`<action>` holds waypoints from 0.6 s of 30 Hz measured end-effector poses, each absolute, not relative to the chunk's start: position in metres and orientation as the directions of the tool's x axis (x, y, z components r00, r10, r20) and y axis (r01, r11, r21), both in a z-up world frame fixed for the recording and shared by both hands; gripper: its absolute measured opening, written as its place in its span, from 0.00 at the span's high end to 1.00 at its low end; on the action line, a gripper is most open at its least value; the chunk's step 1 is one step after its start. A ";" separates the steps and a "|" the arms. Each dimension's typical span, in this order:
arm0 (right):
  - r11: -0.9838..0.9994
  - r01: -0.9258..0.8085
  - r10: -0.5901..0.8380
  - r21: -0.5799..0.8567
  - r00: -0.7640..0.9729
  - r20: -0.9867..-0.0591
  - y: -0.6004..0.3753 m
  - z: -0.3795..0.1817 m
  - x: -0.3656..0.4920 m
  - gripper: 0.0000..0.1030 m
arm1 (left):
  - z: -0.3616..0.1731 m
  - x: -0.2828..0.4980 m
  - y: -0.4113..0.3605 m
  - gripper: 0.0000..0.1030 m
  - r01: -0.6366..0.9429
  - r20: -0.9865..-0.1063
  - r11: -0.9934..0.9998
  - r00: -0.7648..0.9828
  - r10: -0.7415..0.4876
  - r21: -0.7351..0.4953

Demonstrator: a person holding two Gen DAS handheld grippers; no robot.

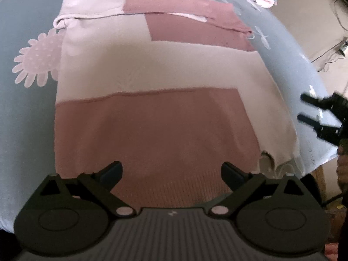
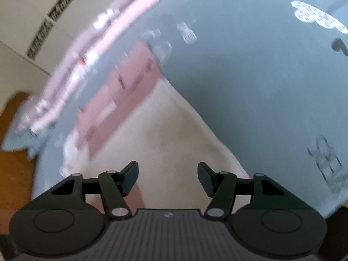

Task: Fold clothes
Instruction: 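Move both open grippers over the sweater toward its pink ribbed hem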

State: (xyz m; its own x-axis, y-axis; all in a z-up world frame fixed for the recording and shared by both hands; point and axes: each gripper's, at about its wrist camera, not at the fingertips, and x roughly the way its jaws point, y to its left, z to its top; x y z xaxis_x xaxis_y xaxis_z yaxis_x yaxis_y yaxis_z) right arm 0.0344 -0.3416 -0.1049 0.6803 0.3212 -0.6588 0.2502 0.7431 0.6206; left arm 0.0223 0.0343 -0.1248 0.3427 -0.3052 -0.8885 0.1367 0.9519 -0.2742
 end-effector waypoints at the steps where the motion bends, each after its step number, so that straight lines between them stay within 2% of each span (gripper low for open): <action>1: 0.742 0.236 0.326 0.628 0.691 -0.645 -0.343 -0.106 0.040 0.42 | -0.129 0.024 0.033 0.06 0.129 -0.894 0.954 0.333 -0.300 -0.272; 5: 0.734 0.307 0.305 0.605 0.647 -0.699 -0.350 -0.136 0.054 0.44 | -0.144 0.026 0.032 0.06 0.104 -0.913 0.965 0.313 -0.262 -0.241; 6: 0.736 0.333 0.287 0.589 0.634 -0.718 -0.353 -0.144 0.053 0.53 | -0.146 0.026 0.032 0.06 0.102 -0.916 0.967 0.311 -0.253 -0.232; 7: 0.728 0.333 0.284 0.599 0.649 -0.706 -0.358 -0.147 0.047 0.56 | -0.146 0.027 0.031 0.06 0.106 -0.918 0.968 0.308 -0.248 -0.226; 10: 0.702 0.353 0.282 0.619 0.660 -0.696 -0.366 -0.142 0.035 0.54 | -0.139 0.028 0.034 0.07 0.100 -0.914 0.967 0.316 -0.255 -0.235; 13: 0.780 0.281 0.255 0.560 0.674 -0.693 -0.351 -0.120 0.032 0.51 | -0.117 0.031 0.047 0.07 0.078 -0.879 0.955 0.375 -0.295 -0.288; 18: 0.796 0.116 0.382 0.594 0.665 -0.642 -0.312 -0.101 0.047 0.52 | -0.093 0.035 0.067 0.06 0.022 -0.840 0.943 0.448 -0.305 -0.331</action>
State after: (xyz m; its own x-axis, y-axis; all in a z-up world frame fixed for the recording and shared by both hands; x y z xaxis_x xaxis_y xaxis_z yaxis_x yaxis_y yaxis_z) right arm 0.0467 -0.3118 -0.1013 0.6650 0.3815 -0.6420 0.1165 0.7962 0.5938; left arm 0.0350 0.0671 -0.0927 0.4479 -0.3055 -0.8403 0.0217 0.9433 -0.3313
